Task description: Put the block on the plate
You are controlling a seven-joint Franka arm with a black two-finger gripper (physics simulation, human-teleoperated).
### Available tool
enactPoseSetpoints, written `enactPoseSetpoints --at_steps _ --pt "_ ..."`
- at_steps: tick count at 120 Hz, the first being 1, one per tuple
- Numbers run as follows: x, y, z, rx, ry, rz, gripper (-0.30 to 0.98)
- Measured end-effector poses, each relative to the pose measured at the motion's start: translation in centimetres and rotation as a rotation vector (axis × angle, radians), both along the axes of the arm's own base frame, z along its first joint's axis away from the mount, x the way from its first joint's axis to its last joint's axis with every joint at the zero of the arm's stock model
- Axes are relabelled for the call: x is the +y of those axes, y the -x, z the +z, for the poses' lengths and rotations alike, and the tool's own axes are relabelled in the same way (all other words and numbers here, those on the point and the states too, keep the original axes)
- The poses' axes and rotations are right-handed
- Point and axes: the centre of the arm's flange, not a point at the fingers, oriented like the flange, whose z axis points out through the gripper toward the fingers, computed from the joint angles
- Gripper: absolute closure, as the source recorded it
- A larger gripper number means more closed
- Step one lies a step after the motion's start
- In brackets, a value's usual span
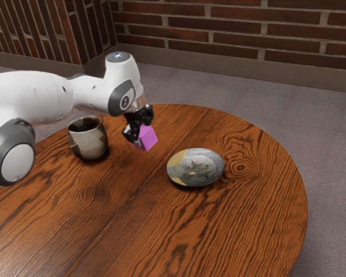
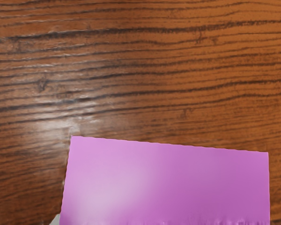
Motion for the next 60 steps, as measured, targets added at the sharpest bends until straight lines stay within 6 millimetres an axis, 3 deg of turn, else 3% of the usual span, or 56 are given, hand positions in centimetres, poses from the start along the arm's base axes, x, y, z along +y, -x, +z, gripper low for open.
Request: enactPoseSetpoints --at_steps 16,35,50,60 --pt "-6.6 0.3 -0.1 0.008 0.057 -0.073 0.47" --pt "-13.0 1.1 -0.3 0.014 0.08 -0.147 0.47" --pt "-14.0 1.4 -0.5 0.015 0.065 -0.141 0.46" --pt "-14.0 1.4 -0.6 0.012 0.055 -0.128 0.37"
